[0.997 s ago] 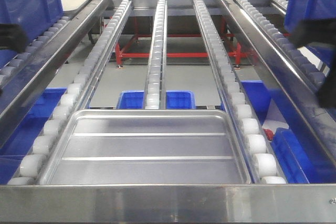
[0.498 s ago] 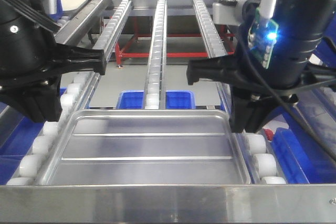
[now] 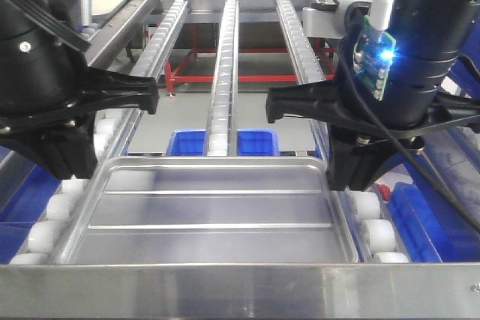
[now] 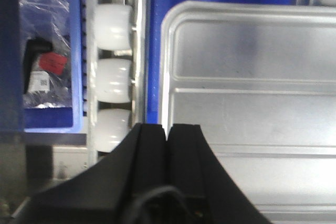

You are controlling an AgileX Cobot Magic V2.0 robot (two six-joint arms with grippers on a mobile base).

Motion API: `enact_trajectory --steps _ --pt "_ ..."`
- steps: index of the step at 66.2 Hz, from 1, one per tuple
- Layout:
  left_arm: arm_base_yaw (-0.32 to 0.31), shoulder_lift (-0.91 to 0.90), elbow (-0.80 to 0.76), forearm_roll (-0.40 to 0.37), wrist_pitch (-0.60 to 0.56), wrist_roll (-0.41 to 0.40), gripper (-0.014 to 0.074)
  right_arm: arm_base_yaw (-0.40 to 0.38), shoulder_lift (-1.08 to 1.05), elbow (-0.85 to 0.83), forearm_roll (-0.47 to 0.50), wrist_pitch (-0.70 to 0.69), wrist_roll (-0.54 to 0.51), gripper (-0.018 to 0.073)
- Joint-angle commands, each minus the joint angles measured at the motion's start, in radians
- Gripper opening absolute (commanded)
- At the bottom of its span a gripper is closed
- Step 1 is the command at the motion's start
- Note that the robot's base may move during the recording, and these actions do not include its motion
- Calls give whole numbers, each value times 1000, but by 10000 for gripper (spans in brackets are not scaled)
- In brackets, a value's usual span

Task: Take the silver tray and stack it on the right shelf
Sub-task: 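Lower both grippers onto the opposite side rims of the silver tray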

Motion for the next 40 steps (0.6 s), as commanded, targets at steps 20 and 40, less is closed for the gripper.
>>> enact_trajectory --steps 20,40 --pt "-7 -21 -31 6 -36 5 -92 1 -36 -33 -6 -29 3 81" --pt "-7 -17 -31 -13 -7 5 -92 1 -36 -33 19 1 3 81"
